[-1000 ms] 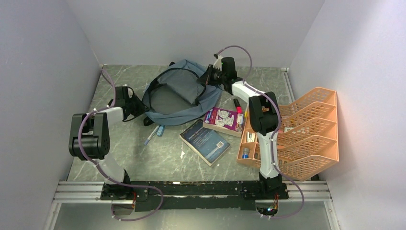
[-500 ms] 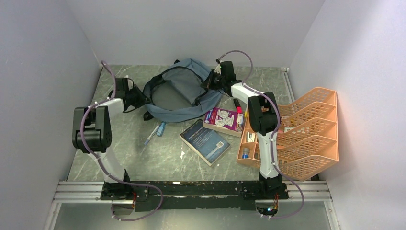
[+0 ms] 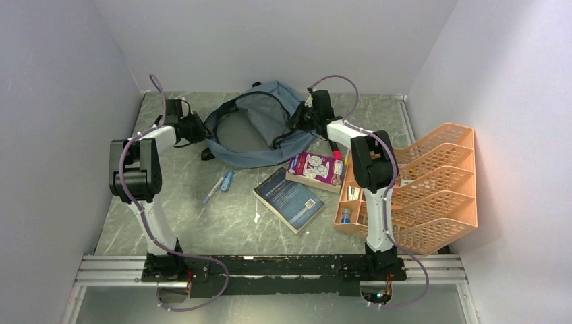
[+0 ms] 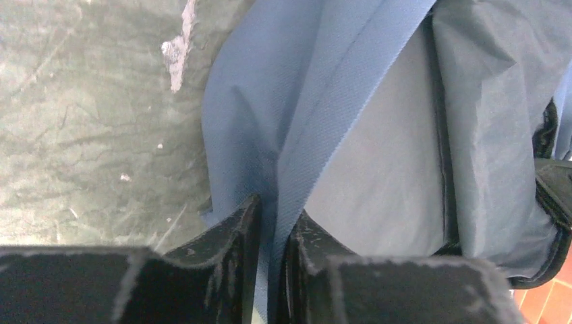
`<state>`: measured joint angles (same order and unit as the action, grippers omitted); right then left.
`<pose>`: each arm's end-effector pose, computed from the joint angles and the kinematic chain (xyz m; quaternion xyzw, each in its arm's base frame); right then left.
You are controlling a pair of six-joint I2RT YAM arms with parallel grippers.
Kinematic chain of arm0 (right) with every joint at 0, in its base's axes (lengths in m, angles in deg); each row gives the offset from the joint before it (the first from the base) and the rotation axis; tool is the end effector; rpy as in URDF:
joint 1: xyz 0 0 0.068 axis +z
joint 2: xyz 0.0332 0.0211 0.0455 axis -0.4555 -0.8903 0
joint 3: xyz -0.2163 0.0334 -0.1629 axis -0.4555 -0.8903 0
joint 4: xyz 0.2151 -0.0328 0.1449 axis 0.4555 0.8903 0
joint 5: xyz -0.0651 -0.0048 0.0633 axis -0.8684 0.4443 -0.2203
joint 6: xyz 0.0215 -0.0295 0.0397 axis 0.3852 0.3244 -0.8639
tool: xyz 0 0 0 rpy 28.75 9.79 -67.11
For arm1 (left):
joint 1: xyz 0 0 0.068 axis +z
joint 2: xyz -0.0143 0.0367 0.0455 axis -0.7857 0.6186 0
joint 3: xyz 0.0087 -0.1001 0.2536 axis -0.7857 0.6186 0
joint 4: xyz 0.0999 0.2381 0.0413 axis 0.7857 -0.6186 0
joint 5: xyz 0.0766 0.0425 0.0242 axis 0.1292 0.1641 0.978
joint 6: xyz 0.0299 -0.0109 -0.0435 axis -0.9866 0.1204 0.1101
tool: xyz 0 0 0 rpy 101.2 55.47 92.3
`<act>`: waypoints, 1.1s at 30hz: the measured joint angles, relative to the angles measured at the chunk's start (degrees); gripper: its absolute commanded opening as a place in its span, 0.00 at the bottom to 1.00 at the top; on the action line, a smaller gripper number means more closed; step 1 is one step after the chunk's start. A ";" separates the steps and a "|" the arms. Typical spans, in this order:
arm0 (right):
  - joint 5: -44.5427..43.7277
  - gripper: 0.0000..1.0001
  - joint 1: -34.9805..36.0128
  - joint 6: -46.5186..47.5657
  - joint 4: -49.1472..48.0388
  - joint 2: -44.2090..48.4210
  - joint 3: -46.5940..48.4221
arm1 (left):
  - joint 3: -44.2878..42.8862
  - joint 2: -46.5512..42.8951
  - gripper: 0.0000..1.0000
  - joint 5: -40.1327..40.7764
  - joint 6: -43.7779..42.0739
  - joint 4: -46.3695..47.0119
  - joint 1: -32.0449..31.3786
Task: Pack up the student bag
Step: Unzip the student bag at the center of the board, then pick up the book from the center of the board.
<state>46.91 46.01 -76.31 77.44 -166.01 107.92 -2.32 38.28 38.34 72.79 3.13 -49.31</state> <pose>0.4736 0.1747 0.1648 0.0088 0.8693 0.3311 0.3670 0.4216 0.0062 0.1695 -0.1791 0.8943 -0.2401 0.3324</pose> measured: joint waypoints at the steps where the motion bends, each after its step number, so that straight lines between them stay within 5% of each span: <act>1: 0.00 0.19 0.00 0.00 -0.04 0.31 -0.33 | 0.00 0.20 0.36 0.02 -0.26 -0.46 0.00; 7: -0.57 0.33 -0.11 0.68 0.13 3.04 -1.70 | -1.16 -0.09 0.50 0.09 -2.03 -2.99 -0.31; 20: -2.16 0.46 -0.22 3.10 1.46 10.34 -1.86 | -1.64 -4.28 0.66 0.48 -2.40 -5.40 -0.37; 29: -3.52 0.49 -0.20 4.11 3.15 16.72 -5.31 | -2.49 -5.99 0.71 2.40 -2.64 -6.58 -0.48; 33: -3.80 0.42 0.20 5.27 4.83 19.17 -6.86 | -2.56 -6.78 0.71 4.24 -3.04 -7.54 -0.85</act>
<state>43.10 46.21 -71.04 82.27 -146.84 101.06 -4.88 31.50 42.58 69.75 -4.42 -50.16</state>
